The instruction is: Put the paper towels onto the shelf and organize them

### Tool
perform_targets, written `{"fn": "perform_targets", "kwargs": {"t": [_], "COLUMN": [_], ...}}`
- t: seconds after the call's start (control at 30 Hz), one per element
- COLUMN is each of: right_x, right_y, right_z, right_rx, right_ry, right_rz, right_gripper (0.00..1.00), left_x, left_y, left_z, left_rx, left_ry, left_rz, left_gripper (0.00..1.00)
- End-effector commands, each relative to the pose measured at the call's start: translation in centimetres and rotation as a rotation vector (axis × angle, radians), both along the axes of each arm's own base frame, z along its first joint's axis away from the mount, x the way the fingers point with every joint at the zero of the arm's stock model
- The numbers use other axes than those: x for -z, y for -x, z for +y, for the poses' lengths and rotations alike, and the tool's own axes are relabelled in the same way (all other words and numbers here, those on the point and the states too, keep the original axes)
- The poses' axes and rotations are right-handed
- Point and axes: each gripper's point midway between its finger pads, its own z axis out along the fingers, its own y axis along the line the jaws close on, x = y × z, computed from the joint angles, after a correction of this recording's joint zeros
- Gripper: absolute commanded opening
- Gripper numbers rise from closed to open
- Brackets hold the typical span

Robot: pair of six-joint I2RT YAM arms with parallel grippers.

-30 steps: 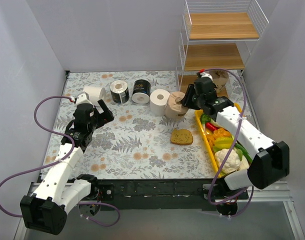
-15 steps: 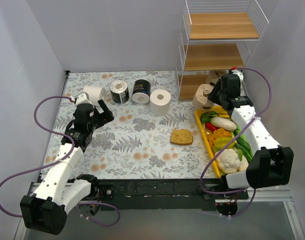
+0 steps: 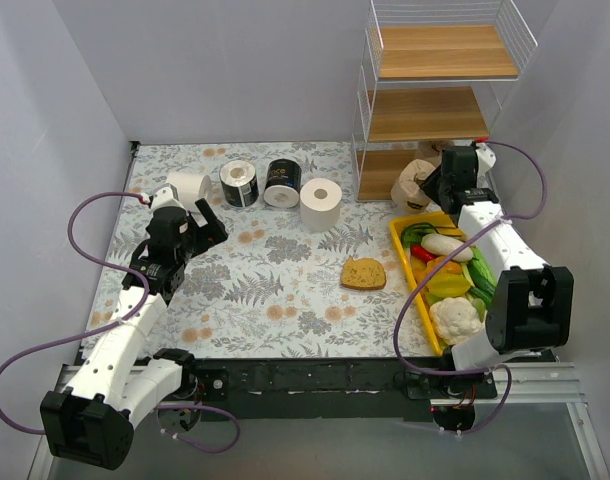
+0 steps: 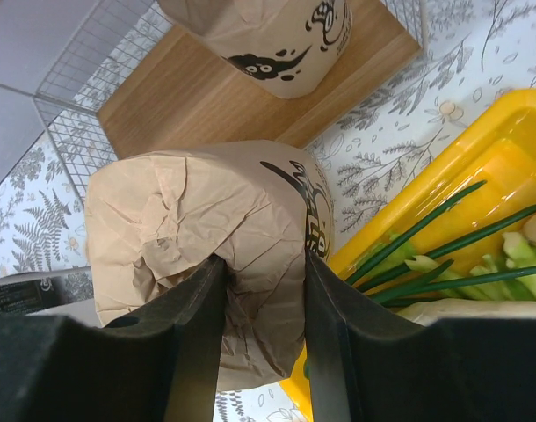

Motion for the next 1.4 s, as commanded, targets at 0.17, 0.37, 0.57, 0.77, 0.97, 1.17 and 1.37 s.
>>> {"fn": "perform_targets", "kwargs": {"t": [0.17,0.37,0.57,0.77,0.97,1.17,1.37], "right_x": [-2.7,-1.4,-1.8,0.6,1.8,0.0,-1.1], "right_y": [-4.3,-5.6,-8.2,-9.8,-11.2,-12.2,-11.1], "right_z": [0.3,0.6,1.1,1.8,2.9,4.5,4.3], "right_rx": [0.105,0.137,0.168,0.203,0.192,0.145,0.156], "right_ry": [-0.123,-0.147,-0.181,-0.211,-0.254,-0.311,-0.325], "right_rz": [-0.154,-0.154,-0.225,-0.174,-0.197,-0.276,-0.284], "right_gripper": [0.36,0.36,0.36,0.4,0.41,0.57,0.64], "left_x": [-1.3,-1.3,-1.2,-1.4,-1.5,-1.4,-1.6], "left_y": [0.0,0.0,0.0,0.1,0.2,0.0,0.1], "left_z": [-0.1,-0.4,-0.5,-0.4,-0.5,-0.8,-0.8], "left_rx": [0.004,0.015,0.018,0.012,0.019,0.034,0.034], "left_ry": [-0.001,0.002,-0.002,-0.002,0.002,0.001,0.003], "left_rz": [-0.044,-0.044,-0.041,-0.048,-0.052,-0.044,-0.055], "left_gripper": [0.98,0.98,0.98,0.98,0.98,0.98,0.98]}}
